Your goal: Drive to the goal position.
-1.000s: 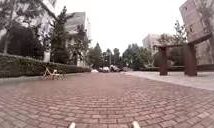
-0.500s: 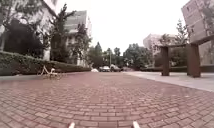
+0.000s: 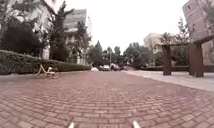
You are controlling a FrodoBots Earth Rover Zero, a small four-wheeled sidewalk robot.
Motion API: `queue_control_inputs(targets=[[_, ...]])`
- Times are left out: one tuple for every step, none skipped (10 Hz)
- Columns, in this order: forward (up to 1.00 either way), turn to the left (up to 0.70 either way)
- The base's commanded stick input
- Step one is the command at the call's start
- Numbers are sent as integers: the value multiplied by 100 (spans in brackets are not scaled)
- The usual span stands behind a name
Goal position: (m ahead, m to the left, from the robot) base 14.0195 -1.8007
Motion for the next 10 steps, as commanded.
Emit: queue_control_inputs(targets=[[70,0],[70,0],[70,0],[70,0],[70,0],[70,0],[70,0],[70,0],[70,0],[70,0]])
